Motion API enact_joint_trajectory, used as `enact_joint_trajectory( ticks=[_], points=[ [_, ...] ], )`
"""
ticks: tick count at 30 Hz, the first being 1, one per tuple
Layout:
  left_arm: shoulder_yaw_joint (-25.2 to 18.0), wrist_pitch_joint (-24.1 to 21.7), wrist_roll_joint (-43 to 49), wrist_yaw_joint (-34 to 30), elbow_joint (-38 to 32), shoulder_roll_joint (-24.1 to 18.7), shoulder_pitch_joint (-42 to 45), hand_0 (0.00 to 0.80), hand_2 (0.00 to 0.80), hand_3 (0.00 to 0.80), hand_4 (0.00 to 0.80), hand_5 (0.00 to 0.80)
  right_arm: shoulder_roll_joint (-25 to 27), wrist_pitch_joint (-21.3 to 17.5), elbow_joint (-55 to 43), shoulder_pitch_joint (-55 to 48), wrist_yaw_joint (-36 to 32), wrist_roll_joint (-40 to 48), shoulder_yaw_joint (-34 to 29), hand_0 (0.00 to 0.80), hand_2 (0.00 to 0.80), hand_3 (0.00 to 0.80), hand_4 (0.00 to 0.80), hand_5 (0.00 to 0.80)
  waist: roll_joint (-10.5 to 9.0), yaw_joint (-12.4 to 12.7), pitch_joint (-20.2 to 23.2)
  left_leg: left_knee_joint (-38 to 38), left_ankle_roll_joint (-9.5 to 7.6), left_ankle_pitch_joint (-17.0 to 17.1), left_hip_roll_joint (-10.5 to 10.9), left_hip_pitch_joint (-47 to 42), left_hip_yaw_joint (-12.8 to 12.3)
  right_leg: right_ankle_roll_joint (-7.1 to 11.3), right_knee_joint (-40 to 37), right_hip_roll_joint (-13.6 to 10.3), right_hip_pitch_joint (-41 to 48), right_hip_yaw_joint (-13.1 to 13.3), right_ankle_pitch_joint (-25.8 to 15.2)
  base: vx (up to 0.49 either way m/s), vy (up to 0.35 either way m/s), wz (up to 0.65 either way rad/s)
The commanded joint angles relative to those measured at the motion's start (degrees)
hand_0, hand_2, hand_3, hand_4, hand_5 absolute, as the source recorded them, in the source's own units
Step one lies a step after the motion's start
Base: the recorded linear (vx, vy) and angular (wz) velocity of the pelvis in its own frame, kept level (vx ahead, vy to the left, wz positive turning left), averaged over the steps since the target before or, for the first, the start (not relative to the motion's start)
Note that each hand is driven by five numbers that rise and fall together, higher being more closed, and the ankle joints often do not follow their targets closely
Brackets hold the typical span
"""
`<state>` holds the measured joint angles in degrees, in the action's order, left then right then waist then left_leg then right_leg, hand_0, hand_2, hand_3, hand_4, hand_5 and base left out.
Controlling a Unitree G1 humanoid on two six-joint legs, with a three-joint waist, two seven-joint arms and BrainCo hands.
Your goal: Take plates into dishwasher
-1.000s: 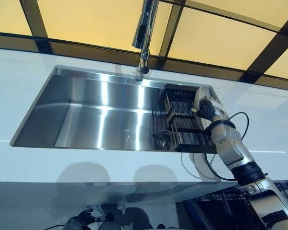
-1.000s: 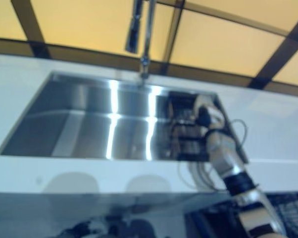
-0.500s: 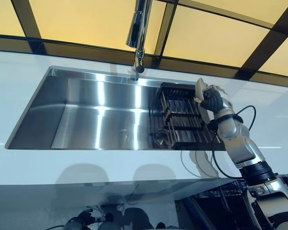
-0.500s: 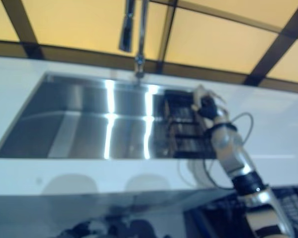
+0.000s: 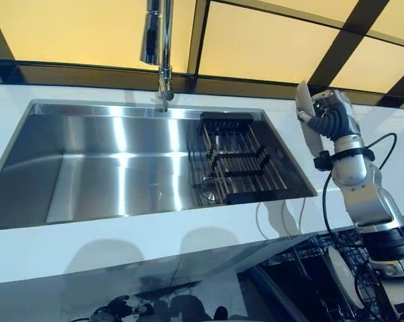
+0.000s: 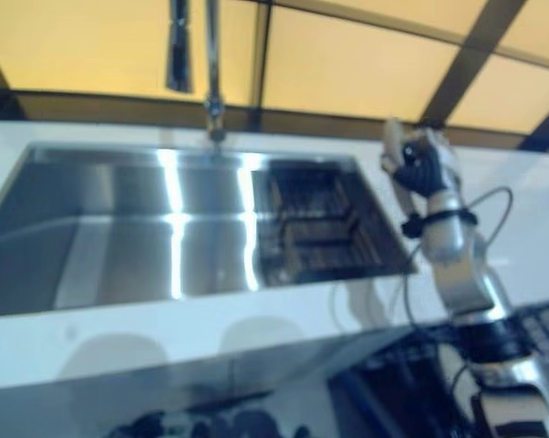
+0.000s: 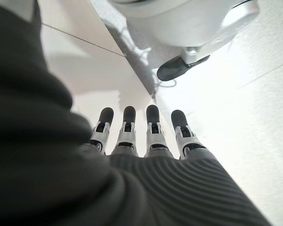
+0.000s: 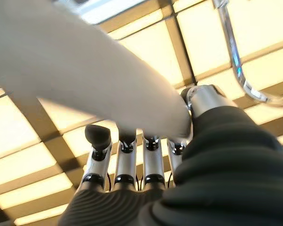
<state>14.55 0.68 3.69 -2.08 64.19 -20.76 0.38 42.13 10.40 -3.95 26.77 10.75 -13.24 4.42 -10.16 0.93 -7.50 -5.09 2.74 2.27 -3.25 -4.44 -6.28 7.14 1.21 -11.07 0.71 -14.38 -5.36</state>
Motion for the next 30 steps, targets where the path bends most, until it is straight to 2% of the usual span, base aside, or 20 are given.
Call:
enact_joint_trajectory(
  ticks=[1, 6, 10, 17, 24, 30],
  points=[
    [0.67, -1.62, 0.65, 1.04, 2.65, 1.37, -2.06, 0.000, 0.000, 0.000, 0.000, 0.000, 4.79, -2.81, -3.35, 3.11, 4.21, 1.99, -4.20, 0.800, 0.800, 0.800, 0.800, 0.800, 2.77, 0.58, 0.79, 0.09, -4.56, -4.37, -0.12, -1.81, -3.31, 2.99, 3.92, -1.11, -1.49, 2.01, -0.14, -0.015, -0.026, -0.09],
    [0.44, -1.42, 0.45, 0.89, 2.85, 1.01, -2.51, 0.000, 0.000, 0.000, 0.000, 0.000, 6.04, -3.09, -4.20, 2.31, 5.40, 5.86, -6.55, 0.800, 0.800, 0.800, 0.800, 0.800, 2.64, -0.37, 0.82, 0.09, -4.35, -4.29, -0.61, -1.88, -4.17, 2.92, 3.42, -0.62, -1.55, 2.61, 0.08, -0.018, -0.033, -0.13],
    [-0.06, -1.80, 0.39, 0.74, 3.47, 0.55, -2.37, 0.000, 0.000, 0.000, 0.000, 0.000, 7.68, -6.48, -4.09, 0.65, 4.62, 7.52, -8.22, 0.800, 0.800, 0.800, 0.800, 0.800, 2.41, -1.35, 1.08, 0.09, -4.04, -4.06, -1.28, -1.93, -5.09, 2.78, 2.47, 0.19, -1.33, 3.30, 0.67, -0.002, -0.055, -0.06],
    [-0.74, -2.84, -0.22, 1.06, 4.69, 0.00, -1.68, 0.000, 0.000, 0.000, 0.000, 0.000, 12.01, -8.73, -1.20, -4.45, 5.30, 8.57, -11.51, 0.800, 0.800, 0.800, 0.800, 0.800, 2.03, -3.45, 1.47, 0.09, -3.22, -3.76, -2.65, -1.97, -7.02, 1.88, 0.23, 2.14, -0.86, 4.62, 1.56, -0.005, -0.079, -0.14],
    [-1.41, -4.31, -1.15, 1.13, 5.34, 0.36, -0.81, 0.000, 0.000, 0.000, 0.000, 0.000, 15.95, -10.05, 0.59, -9.57, 5.14, 8.89, -15.97, 0.800, 0.800, 0.800, 0.800, 0.800, 2.30, -5.93, 1.87, 0.09, -2.15, -3.44, -3.67, -2.23, -9.04, 1.06, -2.27, 3.61, -0.19, 6.45, 1.12, 0.004, -0.061, -0.23],
    [-1.66, -5.49, -1.77, 0.84, 5.63, 0.97, -0.45, 0.000, 0.000, 0.000, 0.000, 0.000, 18.46, -9.68, 2.97, -13.23, 5.23, 10.61, -19.42, 0.800, 0.800, 0.800, 0.800, 0.800, 2.99, -8.03, 2.12, 0.09, -1.10, -2.95, -4.55, -2.31, -10.42, 0.39, -3.60, 4.63, -0.14, 8.12, 0.85, 0.002, -0.059, -0.20]
  ],
)
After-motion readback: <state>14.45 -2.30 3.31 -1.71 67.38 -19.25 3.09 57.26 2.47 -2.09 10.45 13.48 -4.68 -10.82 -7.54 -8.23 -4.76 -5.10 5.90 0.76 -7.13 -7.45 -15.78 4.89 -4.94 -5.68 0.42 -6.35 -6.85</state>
